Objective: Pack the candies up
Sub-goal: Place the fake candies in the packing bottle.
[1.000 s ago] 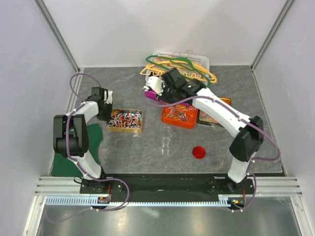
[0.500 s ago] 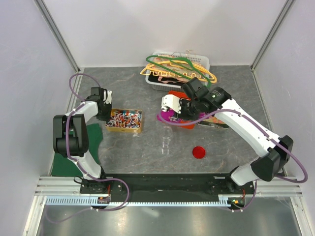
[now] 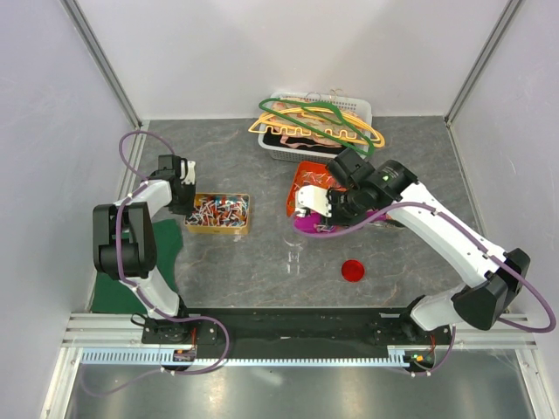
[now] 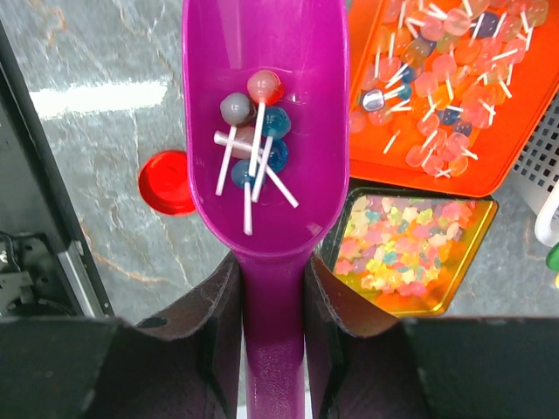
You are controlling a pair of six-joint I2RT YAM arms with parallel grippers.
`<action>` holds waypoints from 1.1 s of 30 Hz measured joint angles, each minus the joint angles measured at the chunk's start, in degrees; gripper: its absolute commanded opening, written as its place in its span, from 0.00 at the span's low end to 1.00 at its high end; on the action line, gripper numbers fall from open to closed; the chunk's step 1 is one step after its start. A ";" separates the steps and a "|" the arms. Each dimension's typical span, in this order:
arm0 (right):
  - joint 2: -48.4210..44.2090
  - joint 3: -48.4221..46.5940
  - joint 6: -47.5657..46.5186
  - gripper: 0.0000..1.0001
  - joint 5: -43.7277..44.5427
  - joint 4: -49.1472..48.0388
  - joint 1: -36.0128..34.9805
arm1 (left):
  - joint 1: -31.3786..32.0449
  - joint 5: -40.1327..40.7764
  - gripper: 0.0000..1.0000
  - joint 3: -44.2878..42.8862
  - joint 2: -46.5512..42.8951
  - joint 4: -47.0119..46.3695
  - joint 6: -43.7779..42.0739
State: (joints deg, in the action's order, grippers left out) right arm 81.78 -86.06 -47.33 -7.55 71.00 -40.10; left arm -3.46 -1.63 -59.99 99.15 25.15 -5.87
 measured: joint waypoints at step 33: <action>3.74 -1.31 0.13 0.00 13.53 2.97 -7.02 | -0.61 -0.07 0.02 0.02 0.00 0.00 0.00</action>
State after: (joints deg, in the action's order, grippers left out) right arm 85.52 -87.37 -47.20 5.98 73.97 -47.11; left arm -4.08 -1.69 -59.96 99.15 25.15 -5.87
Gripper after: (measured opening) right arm 0.355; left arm 0.034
